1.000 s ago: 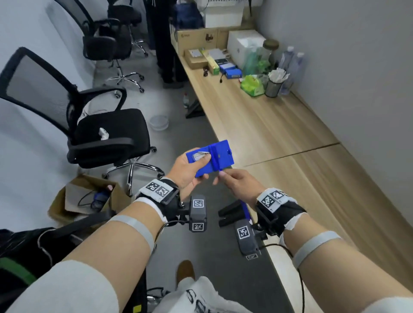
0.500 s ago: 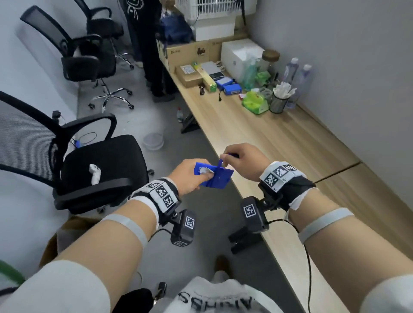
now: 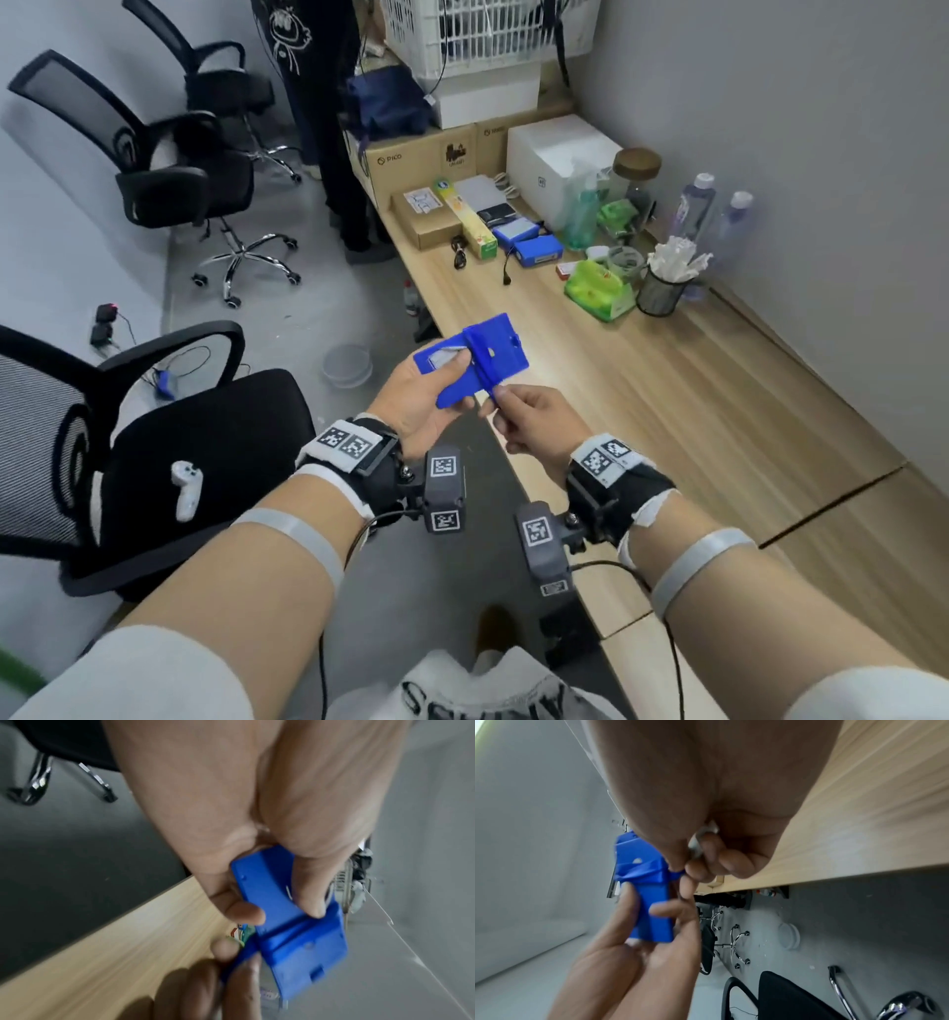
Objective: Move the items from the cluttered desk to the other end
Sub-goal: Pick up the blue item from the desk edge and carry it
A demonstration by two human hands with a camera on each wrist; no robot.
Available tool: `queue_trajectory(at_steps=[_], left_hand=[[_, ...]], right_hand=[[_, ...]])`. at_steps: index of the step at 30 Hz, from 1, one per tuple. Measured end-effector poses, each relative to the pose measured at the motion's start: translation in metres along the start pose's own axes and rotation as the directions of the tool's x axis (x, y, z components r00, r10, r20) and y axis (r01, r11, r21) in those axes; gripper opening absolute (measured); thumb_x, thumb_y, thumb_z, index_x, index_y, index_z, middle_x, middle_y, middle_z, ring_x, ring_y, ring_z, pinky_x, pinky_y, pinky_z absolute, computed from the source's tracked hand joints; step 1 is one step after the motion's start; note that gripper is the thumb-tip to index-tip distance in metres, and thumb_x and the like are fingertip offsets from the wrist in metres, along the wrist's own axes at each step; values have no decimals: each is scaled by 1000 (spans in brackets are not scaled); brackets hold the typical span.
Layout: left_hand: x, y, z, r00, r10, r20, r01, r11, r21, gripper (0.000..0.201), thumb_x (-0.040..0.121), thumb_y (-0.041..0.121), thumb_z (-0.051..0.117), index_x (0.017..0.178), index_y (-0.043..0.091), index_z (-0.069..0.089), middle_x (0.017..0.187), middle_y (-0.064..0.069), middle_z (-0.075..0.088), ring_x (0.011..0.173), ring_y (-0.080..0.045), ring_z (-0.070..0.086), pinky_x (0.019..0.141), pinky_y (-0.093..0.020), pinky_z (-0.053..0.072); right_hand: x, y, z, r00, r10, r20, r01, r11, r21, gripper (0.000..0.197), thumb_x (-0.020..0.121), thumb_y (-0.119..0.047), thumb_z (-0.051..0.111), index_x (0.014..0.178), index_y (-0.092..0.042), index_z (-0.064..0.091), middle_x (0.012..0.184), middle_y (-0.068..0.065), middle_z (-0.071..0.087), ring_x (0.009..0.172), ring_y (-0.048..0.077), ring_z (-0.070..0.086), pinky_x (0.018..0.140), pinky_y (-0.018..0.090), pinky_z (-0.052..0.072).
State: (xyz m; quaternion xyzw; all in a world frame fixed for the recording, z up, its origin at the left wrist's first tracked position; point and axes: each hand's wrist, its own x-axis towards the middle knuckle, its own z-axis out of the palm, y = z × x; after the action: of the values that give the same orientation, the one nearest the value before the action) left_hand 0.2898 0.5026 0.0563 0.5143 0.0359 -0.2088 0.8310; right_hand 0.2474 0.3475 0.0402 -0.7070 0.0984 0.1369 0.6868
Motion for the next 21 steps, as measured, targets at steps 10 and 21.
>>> queue_trajectory(at_steps=[10,21], left_hand=[[70,2,-22,993,81,-86,-56,964,261,19,101,11,55,117,6,61,107,-17,71,90,-24,70,74,-34,55],[112,2,-38,990,138,40,-131,754,644,52,83,-15,48,118,17,71,118,3,72,111,-9,65,99,-19,49]], right_hand=[[64,-26,3,989,85,-123,-66,986,150,7,93,-3,52,97,-9,50,72,11,69,53,17,54,60,33,51],[127,-40,17,961,248,-119,-213,944,251,39,94,-39,59,112,-4,62,103,17,73,93,27,74,76,43,62]])
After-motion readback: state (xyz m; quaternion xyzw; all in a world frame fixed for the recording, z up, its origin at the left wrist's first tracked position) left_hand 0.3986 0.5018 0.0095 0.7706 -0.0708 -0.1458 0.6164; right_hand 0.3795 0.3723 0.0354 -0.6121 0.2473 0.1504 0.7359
